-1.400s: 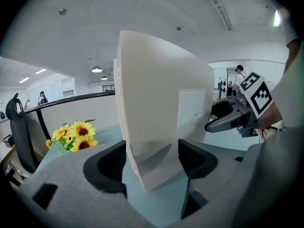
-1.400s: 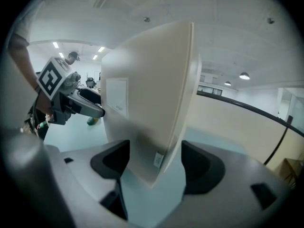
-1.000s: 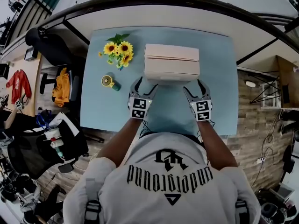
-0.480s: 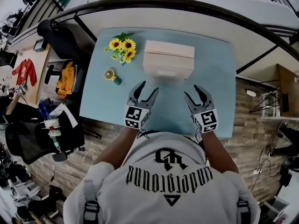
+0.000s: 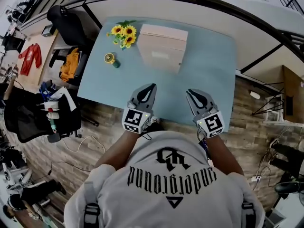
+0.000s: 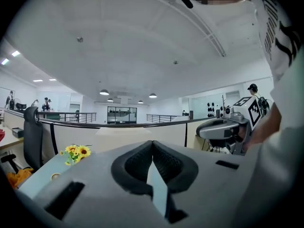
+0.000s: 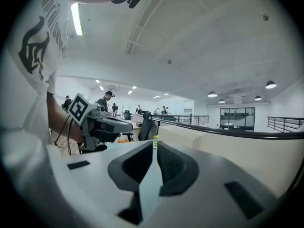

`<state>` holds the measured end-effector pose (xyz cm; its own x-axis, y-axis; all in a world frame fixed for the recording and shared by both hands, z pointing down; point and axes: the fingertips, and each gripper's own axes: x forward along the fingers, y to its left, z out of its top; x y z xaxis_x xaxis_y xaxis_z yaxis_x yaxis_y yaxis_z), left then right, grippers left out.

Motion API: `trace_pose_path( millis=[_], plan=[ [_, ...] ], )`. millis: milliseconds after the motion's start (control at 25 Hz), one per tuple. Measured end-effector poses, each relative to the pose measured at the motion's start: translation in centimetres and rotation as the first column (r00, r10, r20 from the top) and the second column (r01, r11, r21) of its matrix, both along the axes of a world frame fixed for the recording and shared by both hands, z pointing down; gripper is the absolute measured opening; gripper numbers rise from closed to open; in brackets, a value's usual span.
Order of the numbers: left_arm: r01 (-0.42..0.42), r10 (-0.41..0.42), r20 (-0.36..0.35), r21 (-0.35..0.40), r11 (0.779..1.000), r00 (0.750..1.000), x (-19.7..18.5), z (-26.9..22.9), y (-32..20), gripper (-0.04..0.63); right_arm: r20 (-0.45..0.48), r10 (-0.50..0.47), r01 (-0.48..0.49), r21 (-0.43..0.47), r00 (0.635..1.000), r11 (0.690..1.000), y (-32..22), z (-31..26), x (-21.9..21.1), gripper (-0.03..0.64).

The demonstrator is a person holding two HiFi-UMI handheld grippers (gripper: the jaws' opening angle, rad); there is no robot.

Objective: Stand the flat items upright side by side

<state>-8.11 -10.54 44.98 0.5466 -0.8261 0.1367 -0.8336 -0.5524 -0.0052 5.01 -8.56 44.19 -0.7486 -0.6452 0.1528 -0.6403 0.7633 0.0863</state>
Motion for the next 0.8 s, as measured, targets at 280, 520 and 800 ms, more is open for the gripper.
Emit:
trace_pose_path(
  millis=[280, 520, 800],
  plan=[
    [0.015, -0.015, -0.01, 0.004, 1.0, 1.0, 3.4, -0.8, 6.7, 0.0, 0.021, -0.065, 0.065, -0.001, 0.998, 0.998, 6.0, -0.2, 2.7, 0.005],
    [-0.013, 0.013, -0.008, -0.008, 1.0, 1.0, 3.7, -2.0, 11.6, 0.0, 0.035, -0.088, 0.088, -0.005, 0.996, 0.996, 9.9, -0.6, 3.1, 0.005],
    [-0.082, 0.083, -0.04, 0.007, 0.997, 0.996, 2.4, -4.1, 15.4, 0.0, 0.035, -0.069, 0.068, 0.02, 0.997, 0.997, 13.1, -2.1, 2.1, 0.005]
  ],
)
